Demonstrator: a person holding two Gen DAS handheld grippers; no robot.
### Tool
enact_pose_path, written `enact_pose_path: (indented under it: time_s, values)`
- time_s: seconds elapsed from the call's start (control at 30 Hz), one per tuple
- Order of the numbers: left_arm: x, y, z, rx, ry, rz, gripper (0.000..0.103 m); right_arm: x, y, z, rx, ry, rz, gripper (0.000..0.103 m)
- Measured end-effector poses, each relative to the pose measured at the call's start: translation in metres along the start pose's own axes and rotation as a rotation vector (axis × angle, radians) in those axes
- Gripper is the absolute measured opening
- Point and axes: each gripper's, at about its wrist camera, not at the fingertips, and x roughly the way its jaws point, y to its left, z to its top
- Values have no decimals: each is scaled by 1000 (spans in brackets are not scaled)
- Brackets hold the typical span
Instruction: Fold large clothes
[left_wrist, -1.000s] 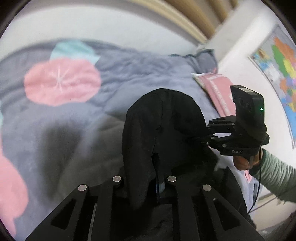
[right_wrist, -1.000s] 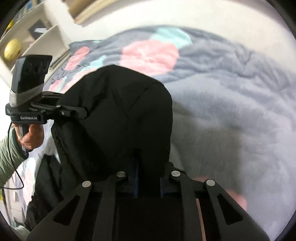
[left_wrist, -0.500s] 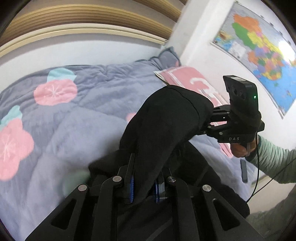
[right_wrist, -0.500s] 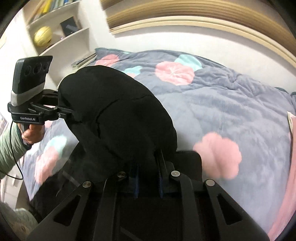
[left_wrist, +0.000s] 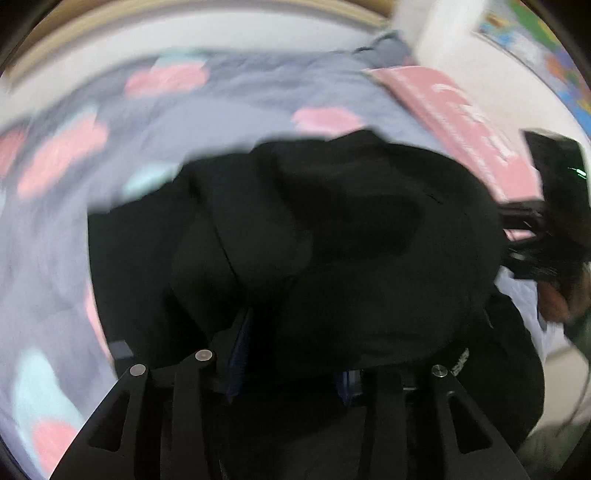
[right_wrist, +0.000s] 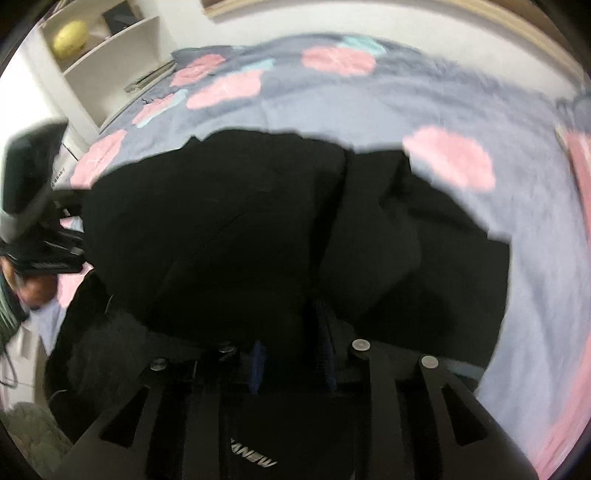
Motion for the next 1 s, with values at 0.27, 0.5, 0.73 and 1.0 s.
enact_pose_path:
  time_s: [0.27,0.5,0.73,1.0]
  values:
    - [-40,3,-42,-61,36,-68,40,-43,-24,-25,158,25,14,36]
    - [-109,12,0,-109,-172,-157,41,-89,6,29,147,-147,68,61]
    - [-61,10,47,-169,-131,-201,48,-13,30,72,207,-33,32,60]
    - [44,14,-16,-219,154,-162,48,63,8,-6,234,162,-49,60]
